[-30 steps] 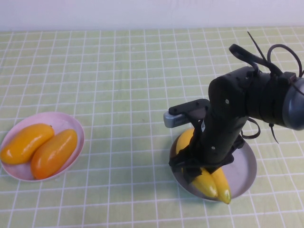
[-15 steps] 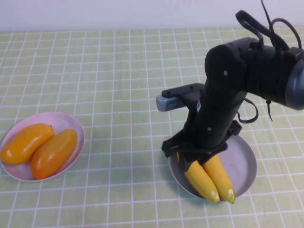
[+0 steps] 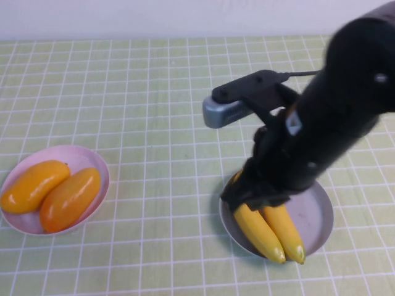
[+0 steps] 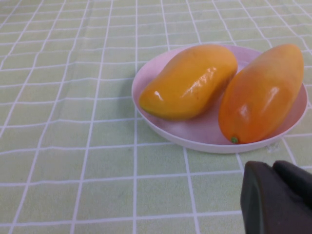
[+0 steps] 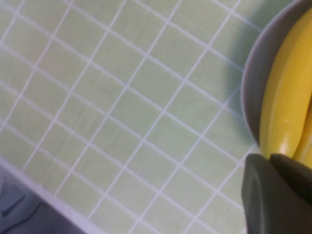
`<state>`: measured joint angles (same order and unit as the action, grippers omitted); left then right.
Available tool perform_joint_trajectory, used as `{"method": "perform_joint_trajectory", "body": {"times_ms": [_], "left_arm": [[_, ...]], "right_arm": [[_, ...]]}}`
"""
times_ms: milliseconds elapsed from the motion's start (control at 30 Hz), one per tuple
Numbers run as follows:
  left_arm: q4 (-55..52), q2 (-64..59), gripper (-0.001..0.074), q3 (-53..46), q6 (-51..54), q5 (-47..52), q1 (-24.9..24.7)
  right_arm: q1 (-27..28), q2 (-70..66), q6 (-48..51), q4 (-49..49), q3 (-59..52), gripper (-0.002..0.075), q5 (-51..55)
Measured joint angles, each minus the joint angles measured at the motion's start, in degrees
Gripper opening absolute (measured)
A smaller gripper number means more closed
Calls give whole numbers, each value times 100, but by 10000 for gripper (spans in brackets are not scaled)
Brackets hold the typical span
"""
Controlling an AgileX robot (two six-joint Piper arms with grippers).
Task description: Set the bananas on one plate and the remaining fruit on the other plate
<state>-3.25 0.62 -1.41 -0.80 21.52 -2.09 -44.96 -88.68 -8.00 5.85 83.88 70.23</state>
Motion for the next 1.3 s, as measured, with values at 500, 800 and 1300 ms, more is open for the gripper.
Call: {"method": "perform_joint_trajectory", "body": {"times_ms": [500,800,1300], "left_arm": [[0,0,3,0,0,0,0],[0,0,3,0,0,0,0],[0,0,3,0,0,0,0]], "right_arm": [[-57,2509,1059,-75,-2051,-15,74],[352,3770,1130,-161,-4063,-15,-2202],[3854,7515,1352,765,-8060,-15,-6149]]}}
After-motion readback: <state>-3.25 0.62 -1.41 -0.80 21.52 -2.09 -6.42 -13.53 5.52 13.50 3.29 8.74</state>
